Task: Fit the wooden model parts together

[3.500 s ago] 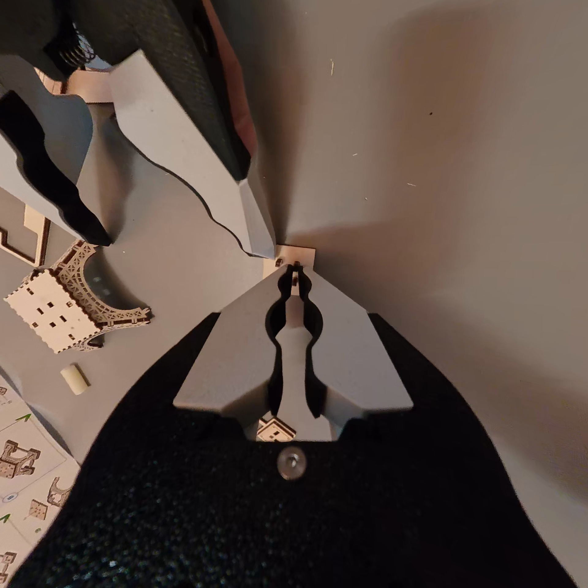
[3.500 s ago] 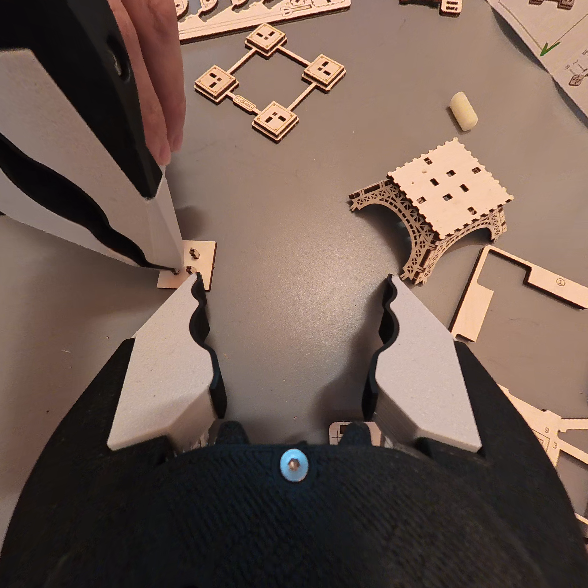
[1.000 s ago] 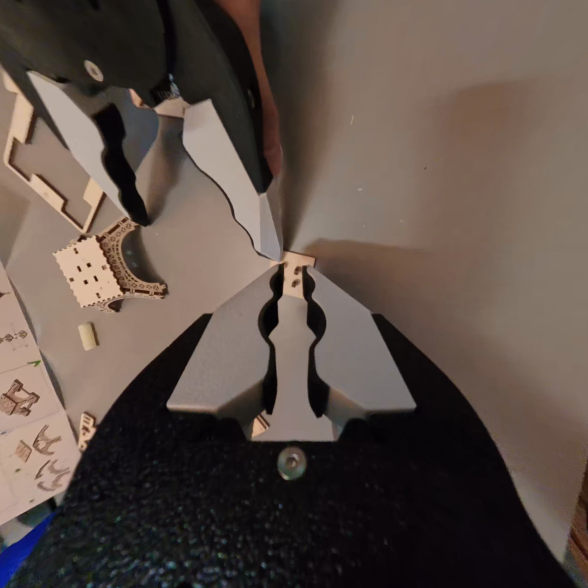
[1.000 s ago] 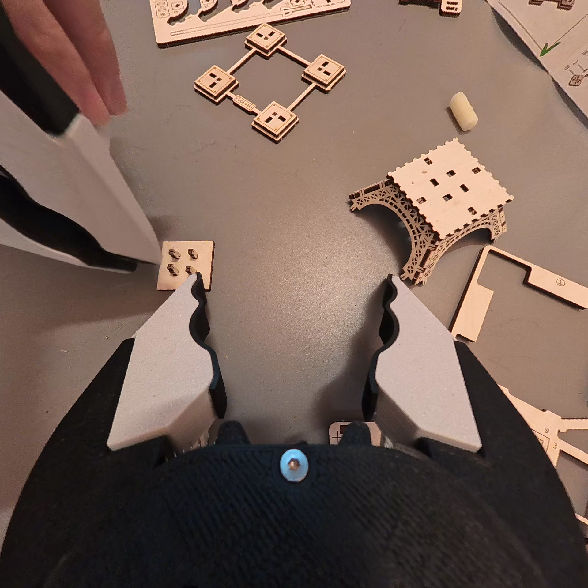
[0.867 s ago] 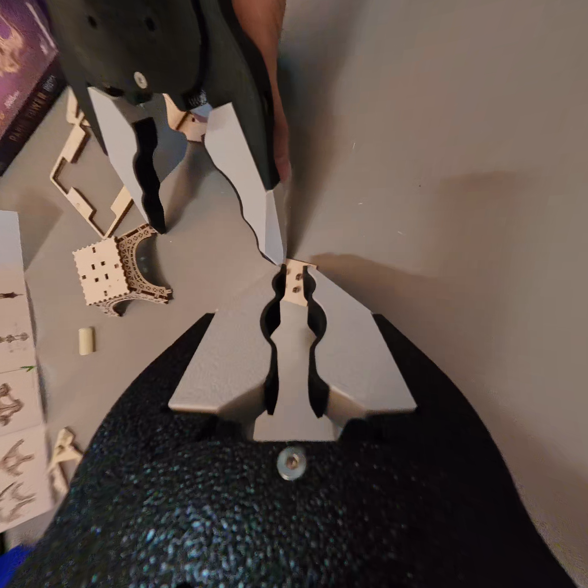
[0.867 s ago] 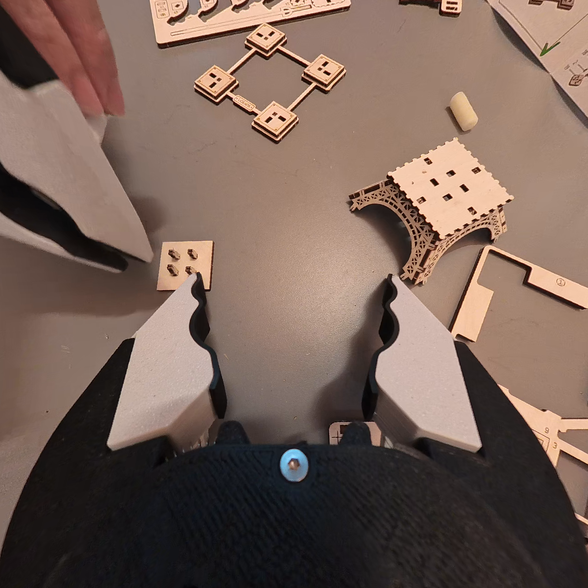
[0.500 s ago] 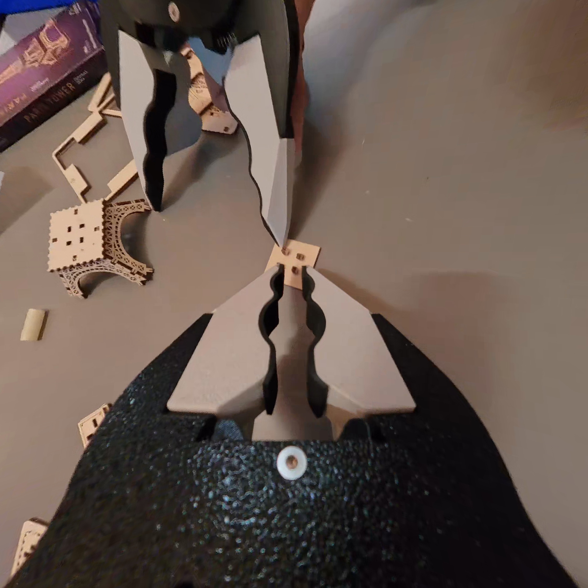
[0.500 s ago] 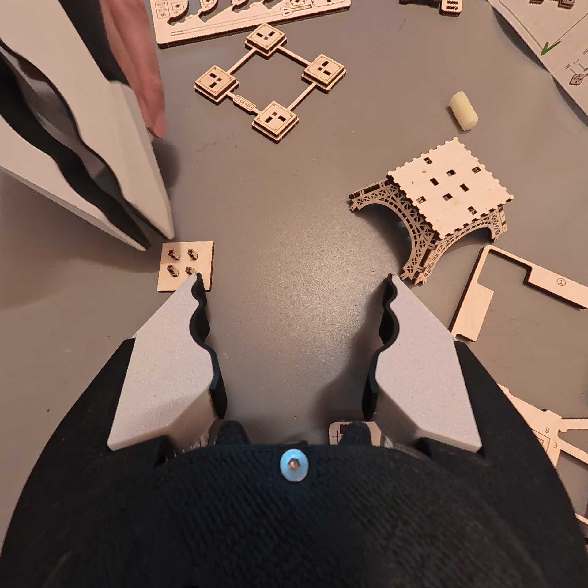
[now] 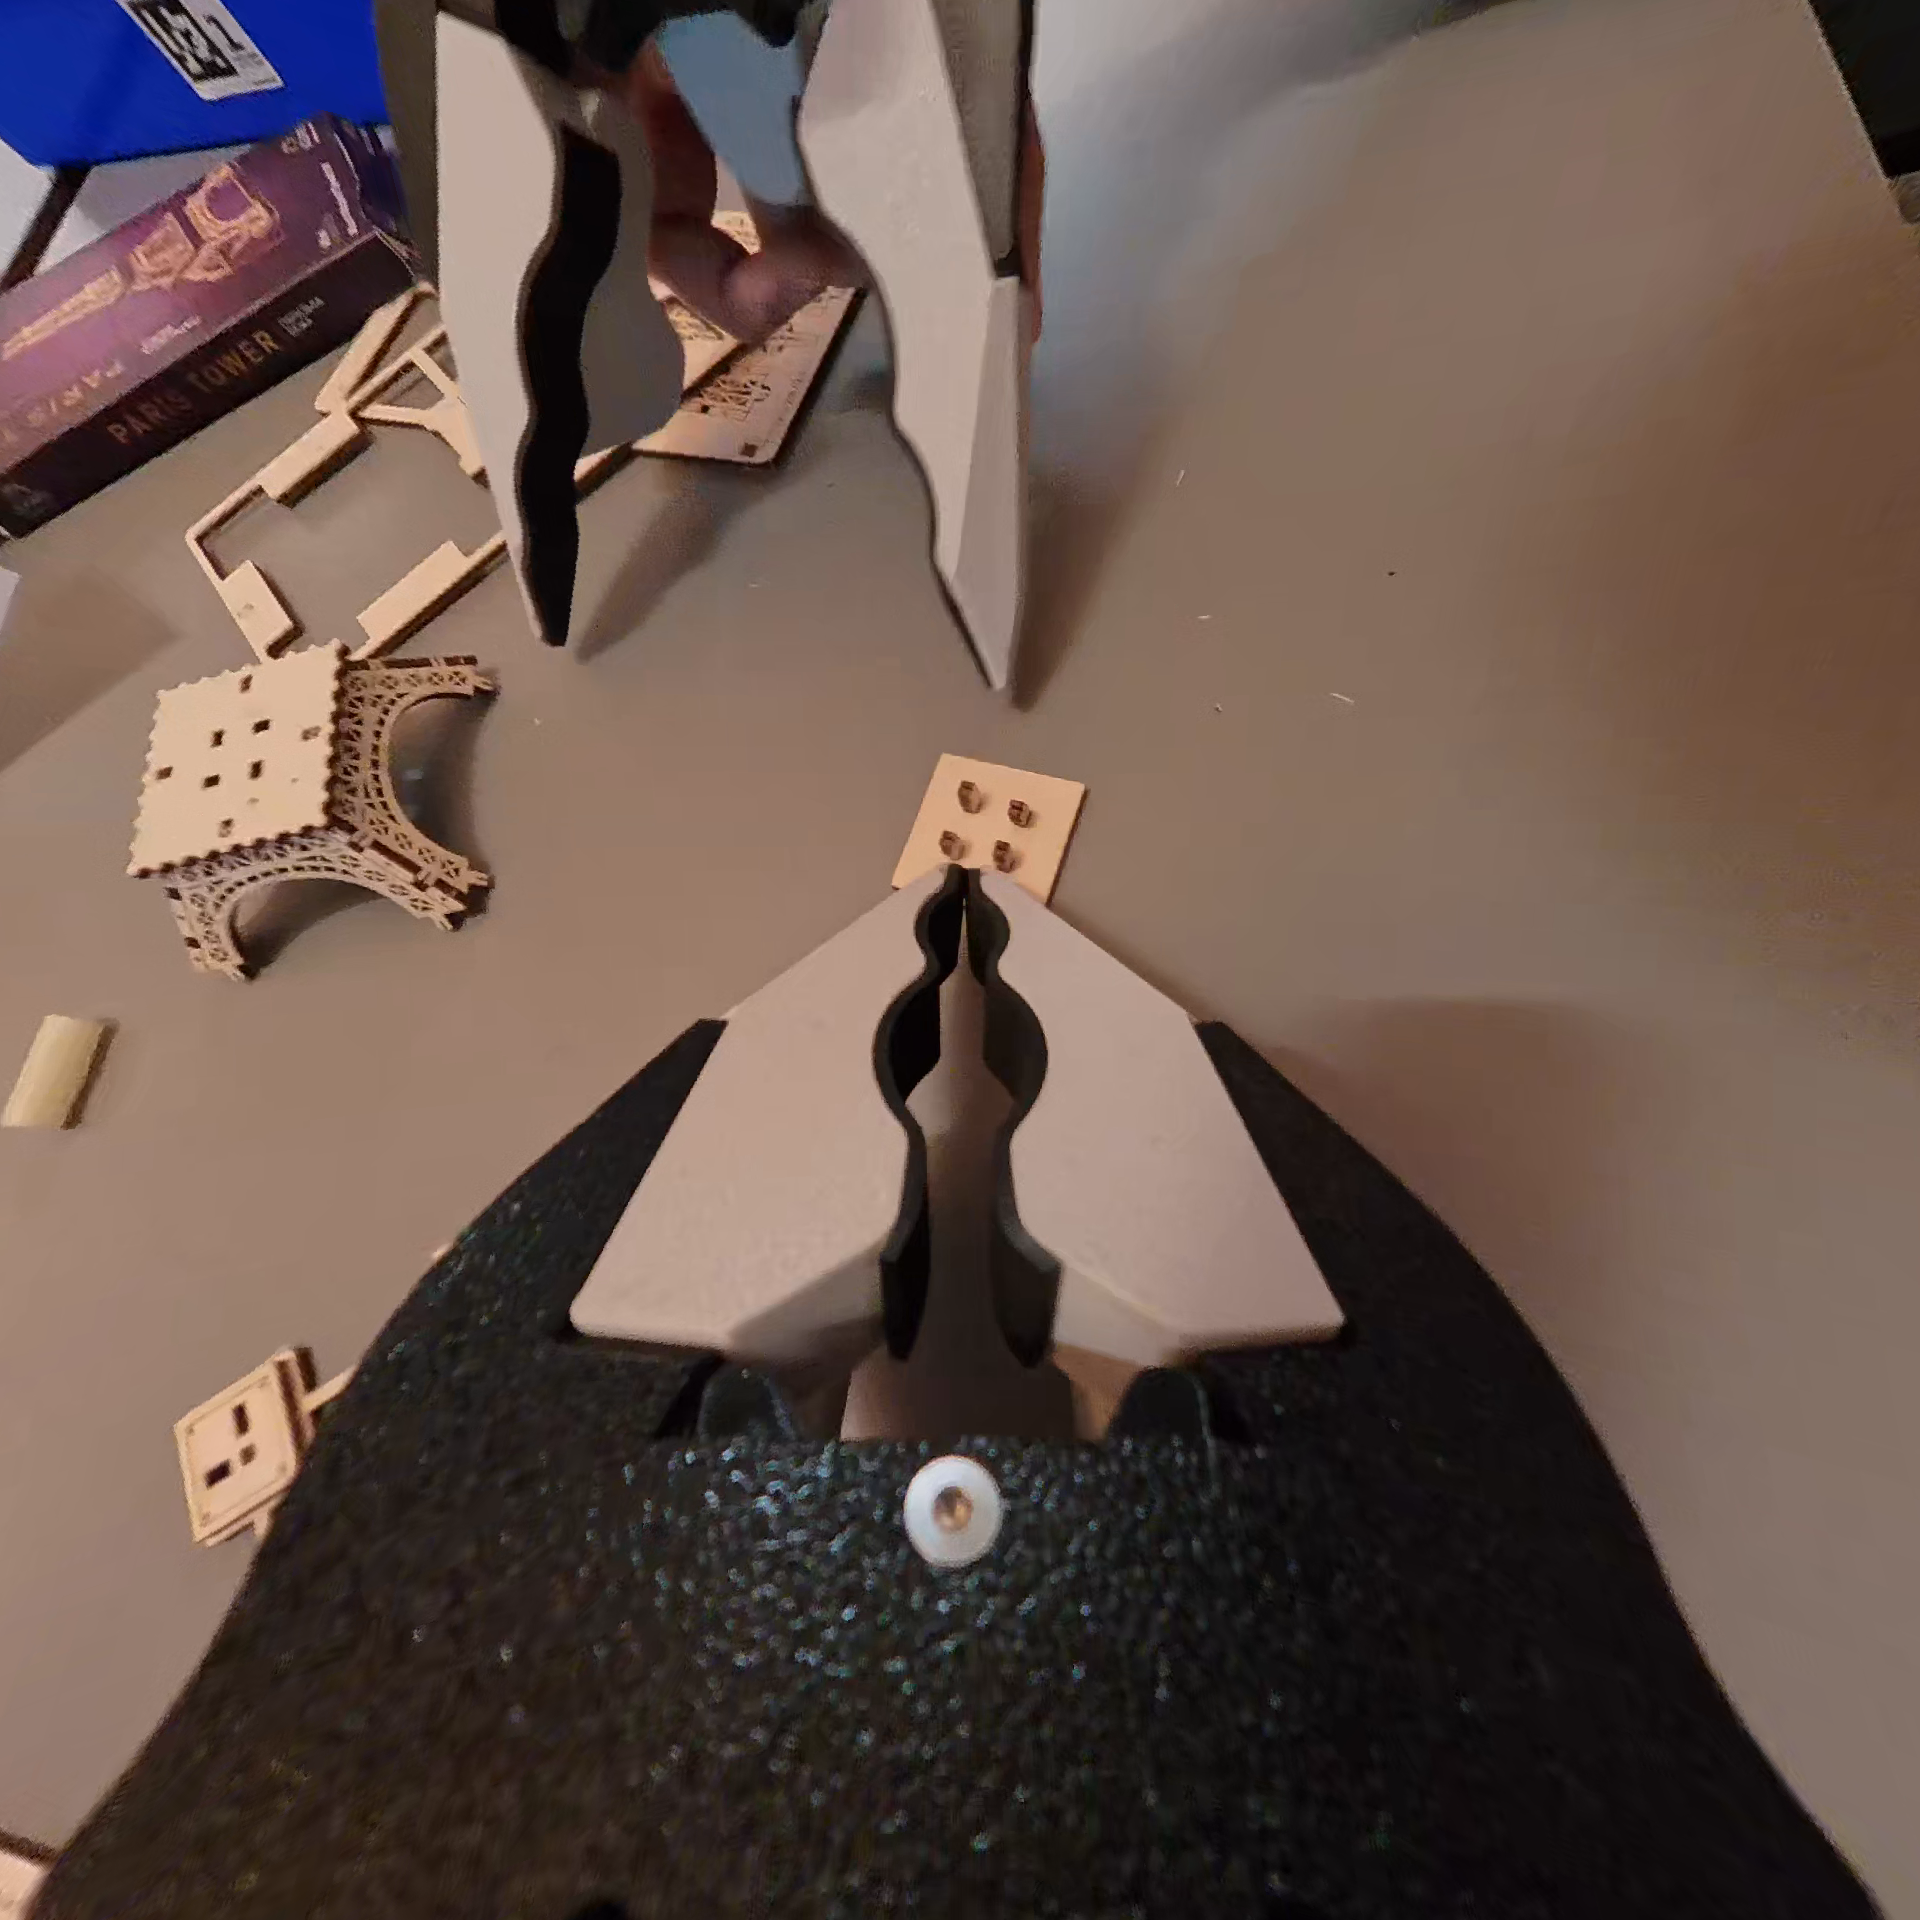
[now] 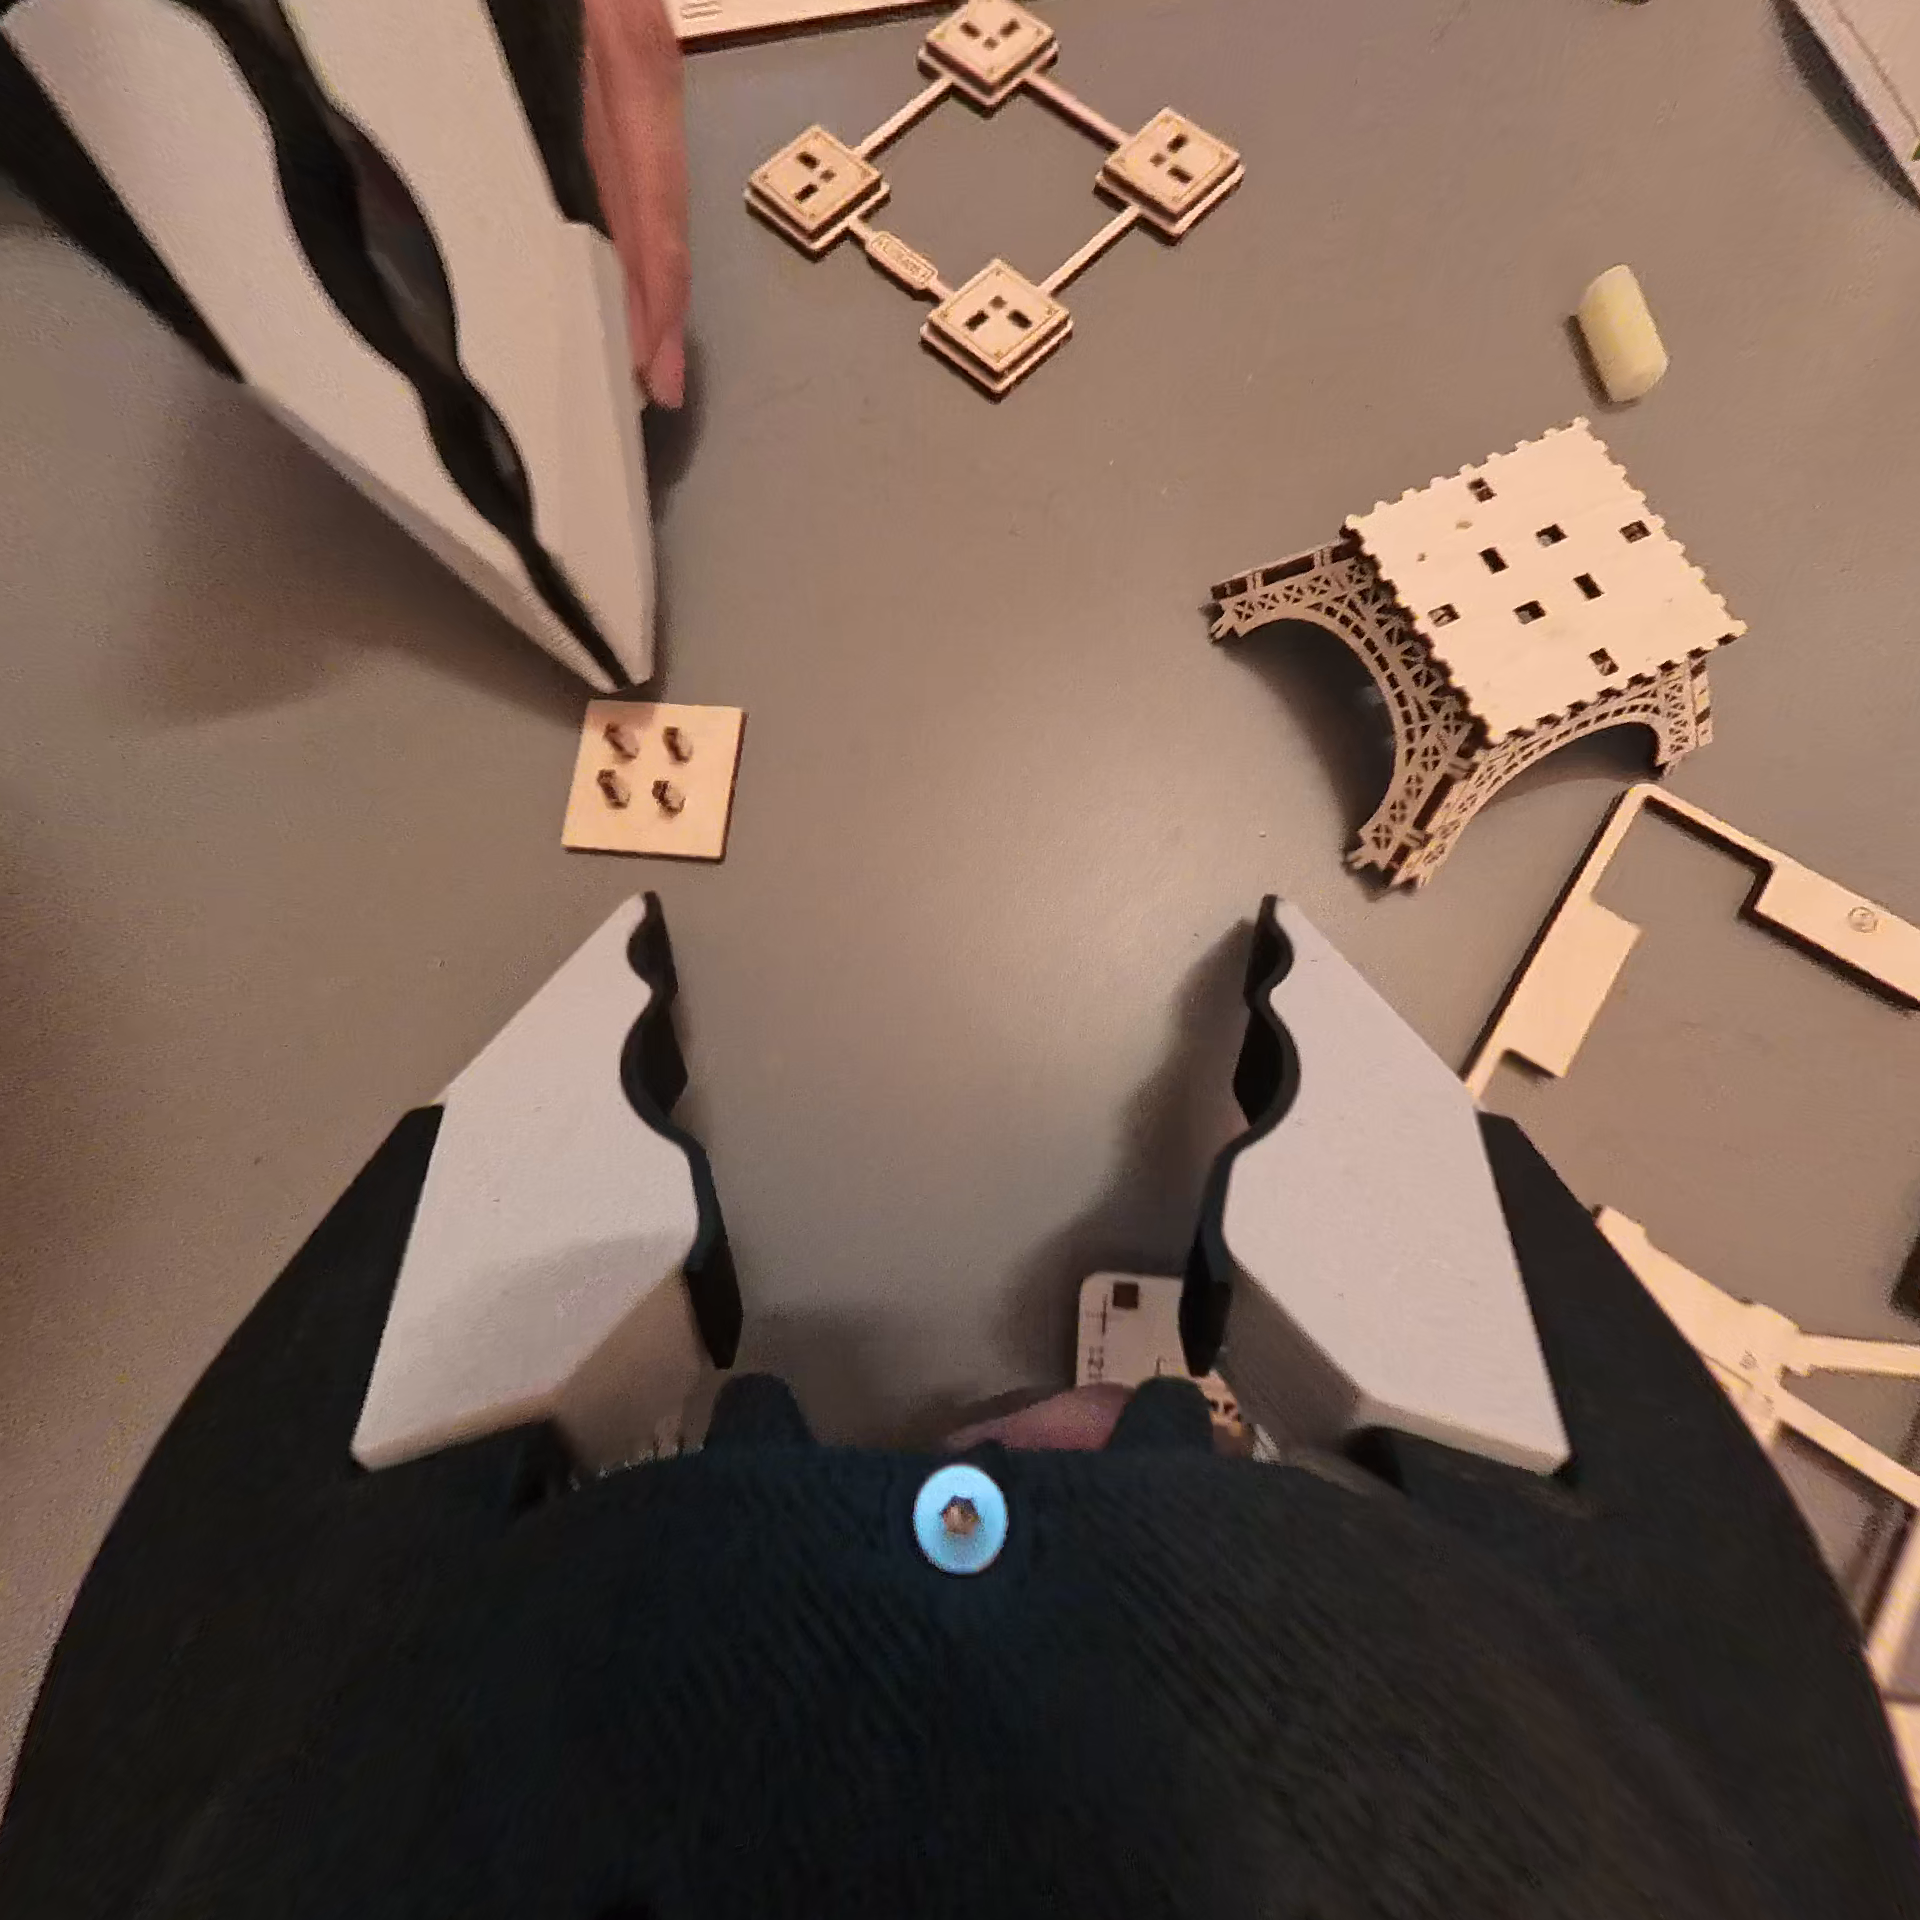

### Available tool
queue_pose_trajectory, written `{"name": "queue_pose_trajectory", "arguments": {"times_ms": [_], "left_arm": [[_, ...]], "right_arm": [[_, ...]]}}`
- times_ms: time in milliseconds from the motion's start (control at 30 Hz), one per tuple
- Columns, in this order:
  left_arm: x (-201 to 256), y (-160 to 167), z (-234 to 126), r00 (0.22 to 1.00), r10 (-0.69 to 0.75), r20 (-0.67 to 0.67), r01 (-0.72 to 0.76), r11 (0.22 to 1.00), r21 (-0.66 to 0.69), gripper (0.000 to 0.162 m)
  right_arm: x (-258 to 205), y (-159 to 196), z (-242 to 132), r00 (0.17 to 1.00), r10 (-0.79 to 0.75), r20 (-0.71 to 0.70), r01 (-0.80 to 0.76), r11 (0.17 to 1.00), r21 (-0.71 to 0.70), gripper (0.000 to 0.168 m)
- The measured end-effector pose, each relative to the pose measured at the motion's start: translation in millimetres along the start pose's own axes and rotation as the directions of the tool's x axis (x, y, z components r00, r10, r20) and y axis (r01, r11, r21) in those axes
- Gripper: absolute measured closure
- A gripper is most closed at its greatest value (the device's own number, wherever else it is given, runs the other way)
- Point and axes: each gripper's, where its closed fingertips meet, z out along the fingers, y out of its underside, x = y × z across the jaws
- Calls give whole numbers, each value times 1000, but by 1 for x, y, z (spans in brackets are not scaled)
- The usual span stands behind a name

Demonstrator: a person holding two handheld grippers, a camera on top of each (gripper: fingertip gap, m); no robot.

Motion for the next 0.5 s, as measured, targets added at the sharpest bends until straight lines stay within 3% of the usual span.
{"name": "queue_pose_trajectory", "arguments": {"times_ms": [67, 200, 267, 500], "left_arm": [[-2, 2, 0, 1000, 6, -14, -6, 1000, -9, 162], [0, 7, 0, 998, 12, -63, -13, 1000, -24, 162], [3, 7, 0, 996, 18, -93, -21, 999, -25, 162], [7, 5, 2, 990, 33, -135, -37, 999, -28, 146]], "right_arm": [[-6, -8, -10, 999, -31, -27, 33, 998, 54, 64], [-25, -33, -25, 998, -17, -57, 29, 972, 232, 99], [-32, -35, -24, 997, -8, -76, 27, 967, 252, 102], [-56, -40, -23, 988, -96, -118, 124, 955, 269, 149]]}}
